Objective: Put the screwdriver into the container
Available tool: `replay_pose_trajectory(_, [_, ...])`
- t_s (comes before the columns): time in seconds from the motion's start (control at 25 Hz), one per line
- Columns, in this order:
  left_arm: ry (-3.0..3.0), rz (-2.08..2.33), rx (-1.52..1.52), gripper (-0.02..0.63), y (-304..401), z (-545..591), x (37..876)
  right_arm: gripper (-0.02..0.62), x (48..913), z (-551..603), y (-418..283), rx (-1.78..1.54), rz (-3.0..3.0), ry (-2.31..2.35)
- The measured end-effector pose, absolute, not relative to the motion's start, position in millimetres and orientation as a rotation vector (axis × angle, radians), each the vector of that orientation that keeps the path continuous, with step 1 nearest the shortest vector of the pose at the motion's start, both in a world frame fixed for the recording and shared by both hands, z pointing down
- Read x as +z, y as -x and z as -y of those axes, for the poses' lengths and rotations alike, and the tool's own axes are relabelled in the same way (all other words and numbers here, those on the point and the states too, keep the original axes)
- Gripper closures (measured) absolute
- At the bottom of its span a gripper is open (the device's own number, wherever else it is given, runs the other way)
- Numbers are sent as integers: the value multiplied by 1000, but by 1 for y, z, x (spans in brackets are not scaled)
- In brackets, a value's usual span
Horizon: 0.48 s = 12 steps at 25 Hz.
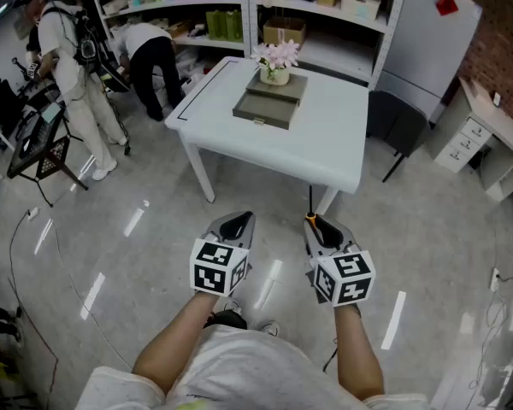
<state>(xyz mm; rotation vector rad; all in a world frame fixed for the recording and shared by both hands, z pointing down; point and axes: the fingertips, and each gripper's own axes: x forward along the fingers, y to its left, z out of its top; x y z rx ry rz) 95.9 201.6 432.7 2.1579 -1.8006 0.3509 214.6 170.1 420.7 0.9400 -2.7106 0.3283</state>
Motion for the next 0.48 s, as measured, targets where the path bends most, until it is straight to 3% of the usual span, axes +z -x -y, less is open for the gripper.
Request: replay_pose_trajectory(0.48, [-2178, 1753, 359, 602, -69, -153, 451, 520, 437, -128, -187, 335, 2680, -960])
